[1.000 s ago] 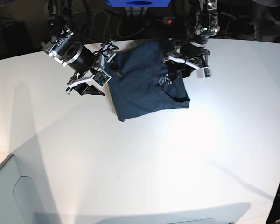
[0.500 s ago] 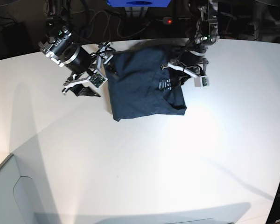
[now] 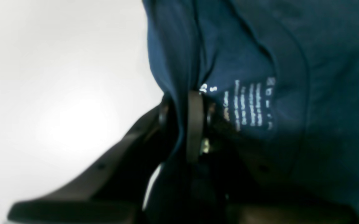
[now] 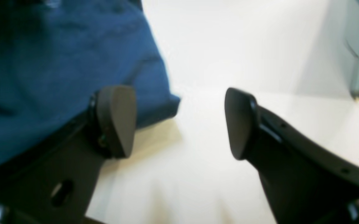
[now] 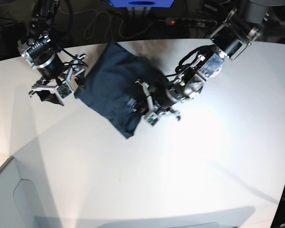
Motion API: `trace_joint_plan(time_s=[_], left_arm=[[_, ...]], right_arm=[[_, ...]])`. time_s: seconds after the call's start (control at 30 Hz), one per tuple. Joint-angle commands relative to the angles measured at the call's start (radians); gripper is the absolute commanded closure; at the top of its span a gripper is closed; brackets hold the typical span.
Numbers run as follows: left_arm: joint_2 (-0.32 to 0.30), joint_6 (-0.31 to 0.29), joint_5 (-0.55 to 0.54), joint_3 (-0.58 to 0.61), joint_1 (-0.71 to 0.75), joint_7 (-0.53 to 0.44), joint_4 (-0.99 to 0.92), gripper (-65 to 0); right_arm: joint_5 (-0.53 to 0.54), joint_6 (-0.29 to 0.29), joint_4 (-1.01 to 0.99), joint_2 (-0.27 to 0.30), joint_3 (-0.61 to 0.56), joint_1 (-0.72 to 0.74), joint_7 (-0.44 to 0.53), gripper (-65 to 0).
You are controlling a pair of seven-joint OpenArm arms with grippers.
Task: Fold the T-shirt properly
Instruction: 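Drag the bundle with the left gripper to square it beside the right gripper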
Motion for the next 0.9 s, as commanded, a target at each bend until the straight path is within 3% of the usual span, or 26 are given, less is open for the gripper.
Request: trace_joint_plan(time_s=[0.0,0.1,0.37,0.5,0.67,0.73,0.87], left_arm=[[0.001,0.006,0.0,0.039,-0.074,-0.008,-0.01,0.0],[0.018,0.006,-0.003,0.19,-0.211,-0.008,-0.059,0.0],[0.138,0.006,0.002,0.506,-0.452,-0.008,-0.146,0.0],[0.201,0.005,0.002,0.586,-0.51,-0.008,-0.194,0.0],[0.251,0.005,0.002,0.639,-0.548,-0.01,-0.238,0.0],[0.257,0.005,0.002,0.636,-0.55,-0.01,-0.248,-5.3],[0.256,0.006,0.004,0.632,-0.553,-0.008,-0.248,-22.1]], right_arm=[[0.013,0.011,0.018,-0.007,0.022,0.004,0.021,-42.5],[0.013,0.011,0.02,-0.023,0.078,0.002,0.021,-42.5],[0.013,0.011,0.02,-0.03,0.157,-0.018,0.021,-42.5],[0.013,0.011,0.02,-0.033,0.157,-0.022,0.021,-42.5],[0.013,0.011,0.02,-0.076,0.195,-0.028,0.021,-42.5],[0.013,0.011,0.02,-0.092,0.206,-0.027,0.021,-42.5],[0.013,0.011,0.02,-0.092,0.203,-0.032,0.021,-42.5]])
